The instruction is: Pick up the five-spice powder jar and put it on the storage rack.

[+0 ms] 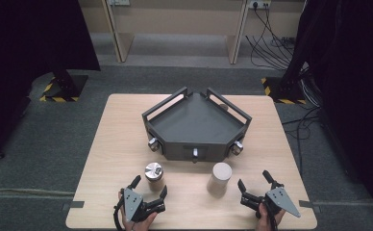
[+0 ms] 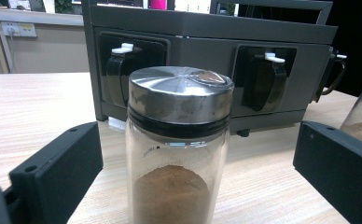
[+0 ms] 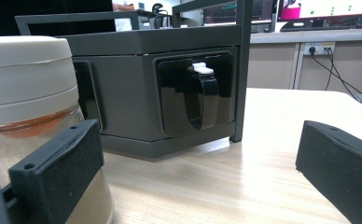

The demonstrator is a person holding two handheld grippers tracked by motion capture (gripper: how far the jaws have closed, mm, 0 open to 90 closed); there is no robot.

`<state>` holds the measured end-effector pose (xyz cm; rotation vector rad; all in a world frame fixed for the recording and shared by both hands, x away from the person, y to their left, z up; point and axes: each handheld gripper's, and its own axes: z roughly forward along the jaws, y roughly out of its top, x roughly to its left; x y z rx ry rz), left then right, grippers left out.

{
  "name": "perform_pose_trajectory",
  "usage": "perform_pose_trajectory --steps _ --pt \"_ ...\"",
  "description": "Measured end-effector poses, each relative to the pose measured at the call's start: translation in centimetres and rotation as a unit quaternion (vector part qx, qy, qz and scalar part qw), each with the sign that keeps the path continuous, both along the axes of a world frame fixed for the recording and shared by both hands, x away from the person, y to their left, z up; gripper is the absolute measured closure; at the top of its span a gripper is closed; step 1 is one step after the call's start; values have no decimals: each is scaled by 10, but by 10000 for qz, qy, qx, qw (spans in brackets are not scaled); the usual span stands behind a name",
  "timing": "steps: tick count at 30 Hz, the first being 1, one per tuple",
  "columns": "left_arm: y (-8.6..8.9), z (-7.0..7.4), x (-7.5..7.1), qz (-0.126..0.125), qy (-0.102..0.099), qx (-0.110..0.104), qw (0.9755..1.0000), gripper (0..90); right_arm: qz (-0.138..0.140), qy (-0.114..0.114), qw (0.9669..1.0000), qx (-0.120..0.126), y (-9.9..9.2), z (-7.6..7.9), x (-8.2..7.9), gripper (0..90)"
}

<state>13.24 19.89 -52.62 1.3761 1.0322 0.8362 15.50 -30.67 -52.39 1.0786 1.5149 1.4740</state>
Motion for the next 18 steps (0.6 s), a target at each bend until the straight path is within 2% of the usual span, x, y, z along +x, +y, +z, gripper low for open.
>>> perform_pose_trajectory --steps 18 --pt "2 1 3 -58 67 -71 9999 9 25 1 10000 -3 -1 0 0 9"
